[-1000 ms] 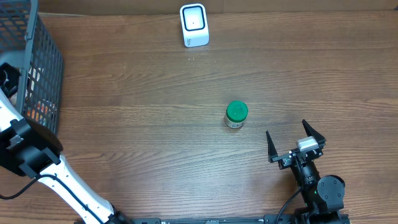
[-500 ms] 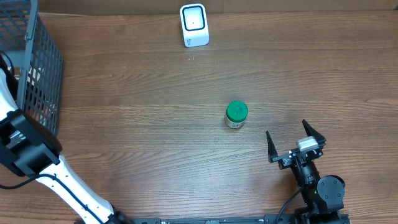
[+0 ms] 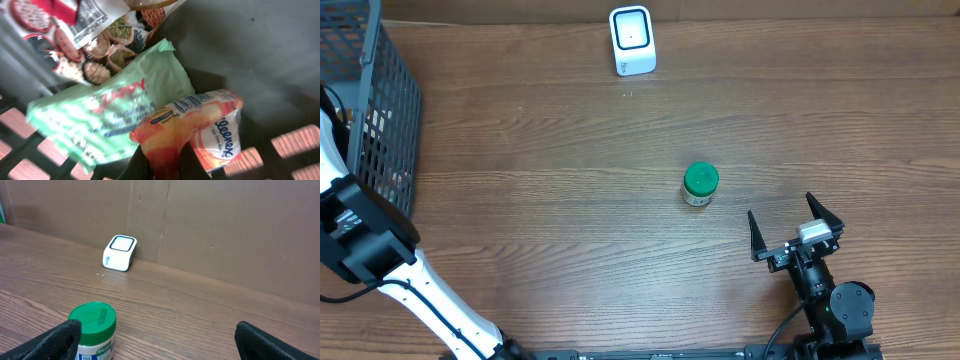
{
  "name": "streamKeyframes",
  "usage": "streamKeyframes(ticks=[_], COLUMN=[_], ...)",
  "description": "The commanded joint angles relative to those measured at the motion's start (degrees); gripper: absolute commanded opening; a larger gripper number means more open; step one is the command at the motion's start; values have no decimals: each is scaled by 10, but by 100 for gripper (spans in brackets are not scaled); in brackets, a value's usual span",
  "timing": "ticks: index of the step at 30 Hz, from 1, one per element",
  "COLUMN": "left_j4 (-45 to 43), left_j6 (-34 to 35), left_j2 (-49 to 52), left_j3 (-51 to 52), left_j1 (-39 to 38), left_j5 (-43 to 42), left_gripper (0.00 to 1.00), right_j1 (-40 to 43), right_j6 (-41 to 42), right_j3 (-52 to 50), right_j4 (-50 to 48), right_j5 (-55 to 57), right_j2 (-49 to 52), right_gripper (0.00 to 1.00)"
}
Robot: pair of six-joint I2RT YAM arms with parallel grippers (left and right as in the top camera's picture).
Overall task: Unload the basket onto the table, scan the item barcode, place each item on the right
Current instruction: 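Grasp the light green wipes bag in the basket with the left gripper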
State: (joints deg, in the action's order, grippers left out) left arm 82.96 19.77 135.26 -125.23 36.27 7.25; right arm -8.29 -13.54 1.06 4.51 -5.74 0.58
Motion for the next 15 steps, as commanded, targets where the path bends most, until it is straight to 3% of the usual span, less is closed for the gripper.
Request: streamKeyframes(ticks=[1, 6, 15], left_j4=[29, 83, 69], left_j6=[4, 4, 7], left_j2=[-20, -43, -43], left_j3=[-64, -94, -25], left_j1=[3, 27, 73], left_j5=[-15, -6, -10], left_gripper=[4, 5, 5], right_j1=[0, 0, 0], right_j6=[0, 0, 0], right_j3=[-6, -6, -6], right_j4=[-2, -2, -2], right_j5=[1, 1, 1], right_j2=[-4, -4, -4], right_gripper=[100, 100, 100])
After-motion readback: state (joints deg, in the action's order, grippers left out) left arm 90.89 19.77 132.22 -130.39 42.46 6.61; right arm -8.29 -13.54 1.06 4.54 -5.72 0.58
